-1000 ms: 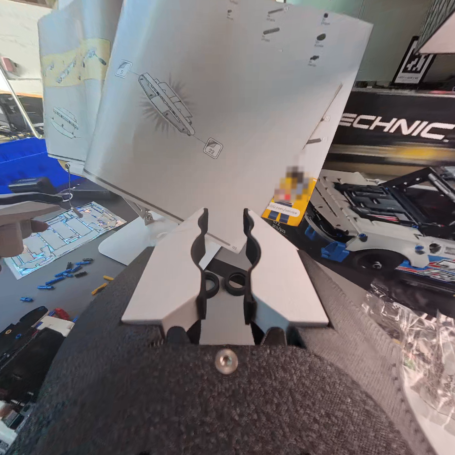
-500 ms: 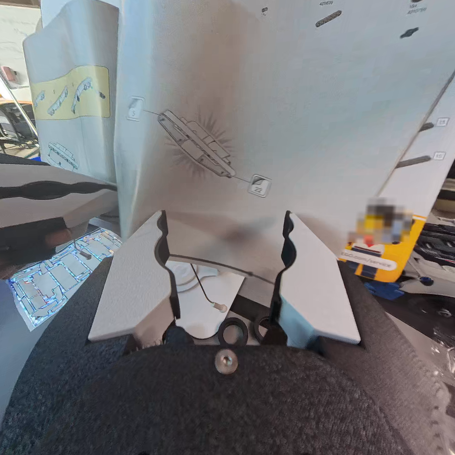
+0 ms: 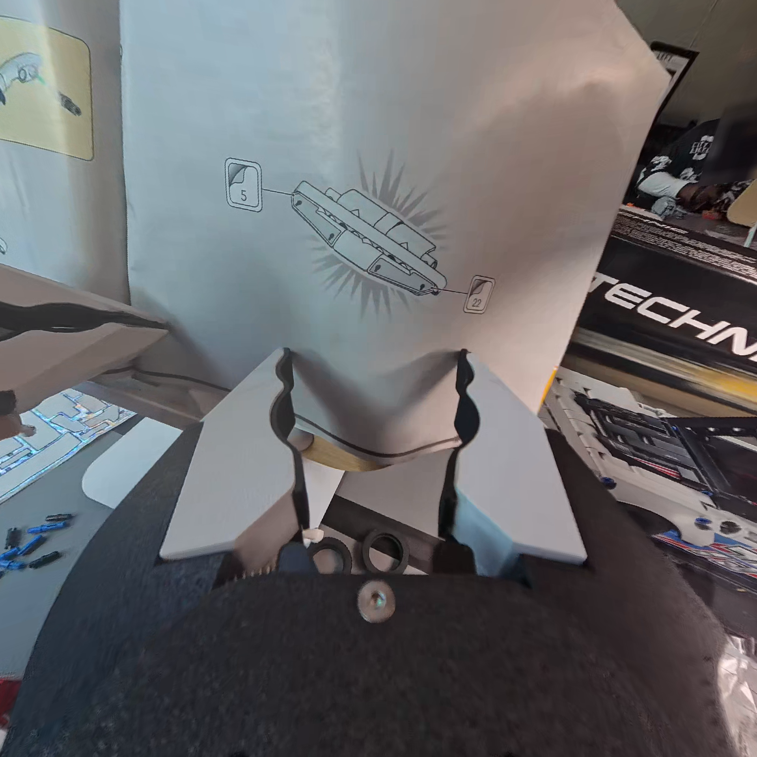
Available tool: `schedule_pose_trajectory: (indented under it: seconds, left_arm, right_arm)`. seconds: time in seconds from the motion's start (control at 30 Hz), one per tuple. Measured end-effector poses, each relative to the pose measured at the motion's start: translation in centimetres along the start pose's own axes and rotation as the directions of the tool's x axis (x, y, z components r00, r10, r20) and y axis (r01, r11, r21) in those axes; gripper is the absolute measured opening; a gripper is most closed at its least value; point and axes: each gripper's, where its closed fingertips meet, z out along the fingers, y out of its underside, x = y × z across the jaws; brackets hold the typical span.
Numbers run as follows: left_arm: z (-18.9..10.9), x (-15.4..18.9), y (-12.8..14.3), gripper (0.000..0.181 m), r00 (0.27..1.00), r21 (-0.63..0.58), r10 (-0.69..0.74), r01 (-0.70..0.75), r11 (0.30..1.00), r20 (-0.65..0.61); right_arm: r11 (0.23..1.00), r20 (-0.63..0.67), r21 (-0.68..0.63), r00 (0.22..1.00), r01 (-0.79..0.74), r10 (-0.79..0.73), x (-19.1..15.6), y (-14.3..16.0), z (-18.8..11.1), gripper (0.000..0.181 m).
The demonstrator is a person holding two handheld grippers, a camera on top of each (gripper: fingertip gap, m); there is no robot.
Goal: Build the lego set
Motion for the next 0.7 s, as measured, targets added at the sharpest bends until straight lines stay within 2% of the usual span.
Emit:
schedule_pose_trajectory:
  seconds: [0.03,0.07,0.1,0.13,0.2,0.23,0.27,0.3,0.37,0.4,0.43,0.47,0.53,0.6,0.67,0.7]
  left_arm:
    - [0.0,0.0,0.0,0.0,1.0,0.009,0.002,-0.002,1.0,0.001]
    - [0.0,0.0,0.0,0.0,1.0,0.015,0.005,-0.005,1.0,0.002]
    - [0.0,0.0,0.0,0.0,1.0,0.016,0.004,-0.004,1.0,0.002]
    - [0.0,0.0,0.0,0.0,1.0,0.016,0.003,-0.003,1.0,0.003]
    - [0.1,0.0,0.0,0.0,1.0,0.015,0.004,-0.004,1.0,0.006]
    - [0.1,0.0,0.0,0.0,1.0,0.015,0.003,-0.003,1.0,0.005]
    - [0.0,0.0,0.0,0.0,1.0,0.016,-0.002,0.002,1.0,0.004]
    - [0.0,0.0,0.0,0.0,1.0,0.018,-0.005,0.005,1.0,0.002]
    - [0.0,0.0,0.0,0.0,1.0,0.018,-0.01,0.01,1.0,-0.001]
    - [0.0,0.0,0.0,0.0,1.0,0.018,-0.012,0.012,1.0,-0.001]
    - [0.0,0.0,0.0,0.0,1.0,0.018,-0.016,0.016,1.0,-0.001]
    - [0.0,0.0,0.0,0.0,1.0,0.018,-0.019,0.019,1.0,0.001]
    - [0.0,-0.1,-0.1,0.0,1.0,0.025,-0.027,0.027,0.999,0.006]
    - [0.1,0.0,-0.1,0.0,0.999,0.031,-0.039,0.039,0.999,0.001]
    - [0.1,0.0,-0.1,0.0,0.999,0.036,-0.038,0.038,0.999,-0.001]
    - [0.0,0.0,-0.1,0.0,0.999,0.037,-0.035,0.035,0.999,0.0]
  right_arm:
    - [1.0,-0.025,0.014,0.999,0.026,-0.025,0.2,-0.1,-0.3,0.064]
    - [0.997,-0.068,0.037,0.995,0.071,-0.068,0.5,-0.3,-0.9,0.027]
    - [0.989,-0.113,0.073,0.987,0.127,-0.118,0.6,-0.7,-1.4,0.014]
    - [0.98,-0.14,0.095,0.977,0.176,-0.162,0.5,-1.1,-1.9,0.014]
    - [0.961,-0.107,0.148,0.97,0.234,-0.219,-0.8,-1.5,-2.6,0.0]
    - [0.957,-0.094,0.154,0.967,0.248,-0.236,-1.2,-1.4,-2.7,0.0]
    - [0.96,-0.111,0.145,0.968,0.241,-0.227,-0.9,-1.4,-2.7,0.009]
    - [0.965,-0.115,0.151,0.973,0.214,-0.198,-0.3,-1.7,-2.4,0.041]
    - [0.986,-0.047,0.135,0.995,0.097,-0.092,0.4,-2.1,-1.4,0.092]
    - [0.992,0.009,0.123,0.999,0.034,-0.036,0.4,-2.3,-0.8,0.104]
    - [0.994,0.069,0.104,0.998,-0.015,0.008,-0.1,-2.4,-0.2,0.106]
    - [0.996,0.103,0.083,0.994,-0.037,0.028,-0.6,-2.5,0.2,0.102]
    - [0.994,0.008,0.087,0.998,0.066,-0.067,-0.2,-2.7,0.2,0.074]
    - [0.984,-0.059,0.111,0.989,0.141,-0.135,-0.4,-3.0,-0.5,0.035]
    - [0.966,-0.039,0.16,0.979,0.204,-0.2,-1.8,-3.0,-1.0,0.0]
    - [0.965,-0.024,0.159,0.978,0.209,-0.208,-2.3,-2.7,-1.1,0.0]
